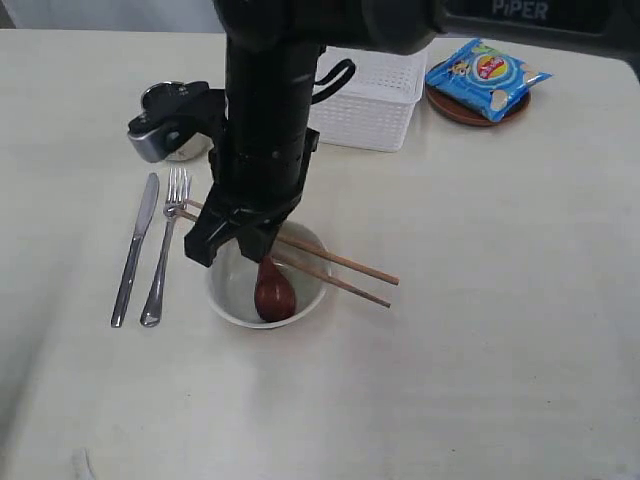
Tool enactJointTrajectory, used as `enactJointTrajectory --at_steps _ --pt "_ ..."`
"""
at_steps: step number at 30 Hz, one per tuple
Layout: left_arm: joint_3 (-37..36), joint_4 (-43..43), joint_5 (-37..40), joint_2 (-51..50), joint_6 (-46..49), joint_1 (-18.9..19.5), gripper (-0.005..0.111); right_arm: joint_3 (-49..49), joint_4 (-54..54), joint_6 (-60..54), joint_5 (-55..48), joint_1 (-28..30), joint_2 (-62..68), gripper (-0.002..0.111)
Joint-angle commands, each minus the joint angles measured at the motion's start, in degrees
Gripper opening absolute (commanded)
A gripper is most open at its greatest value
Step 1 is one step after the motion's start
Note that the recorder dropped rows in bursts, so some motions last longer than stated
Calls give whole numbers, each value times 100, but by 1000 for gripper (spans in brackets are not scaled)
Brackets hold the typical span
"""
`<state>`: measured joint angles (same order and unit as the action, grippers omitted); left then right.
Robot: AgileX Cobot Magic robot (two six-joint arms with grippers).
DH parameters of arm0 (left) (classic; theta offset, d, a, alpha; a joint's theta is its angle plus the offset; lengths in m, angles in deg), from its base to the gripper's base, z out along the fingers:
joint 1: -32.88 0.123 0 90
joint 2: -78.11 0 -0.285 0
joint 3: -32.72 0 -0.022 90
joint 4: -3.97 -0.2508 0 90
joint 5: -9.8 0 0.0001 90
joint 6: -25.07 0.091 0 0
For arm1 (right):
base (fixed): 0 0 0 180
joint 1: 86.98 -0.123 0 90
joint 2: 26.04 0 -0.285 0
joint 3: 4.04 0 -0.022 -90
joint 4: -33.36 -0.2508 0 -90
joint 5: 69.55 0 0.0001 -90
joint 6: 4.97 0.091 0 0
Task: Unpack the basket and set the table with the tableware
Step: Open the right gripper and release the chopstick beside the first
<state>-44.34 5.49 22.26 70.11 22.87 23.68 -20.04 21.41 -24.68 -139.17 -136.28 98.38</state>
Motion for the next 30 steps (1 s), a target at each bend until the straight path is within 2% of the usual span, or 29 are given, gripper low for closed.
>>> enactJointTrajectory --at_steps 1,14,20,30 --pt "-16 22 -36 21 2 -6 0 340 -212 -134 -10 -13 -44 0" --pt "-16 33 -36 21 2 -6 0 572 307 -60 362 -22 182 0" --pt "-16 33 -36 21 2 -6 0 572 865 286 489 -11 218 0" --pt "-16 33 -36 21 2 -6 0 572 838 343 577 57 218 0"
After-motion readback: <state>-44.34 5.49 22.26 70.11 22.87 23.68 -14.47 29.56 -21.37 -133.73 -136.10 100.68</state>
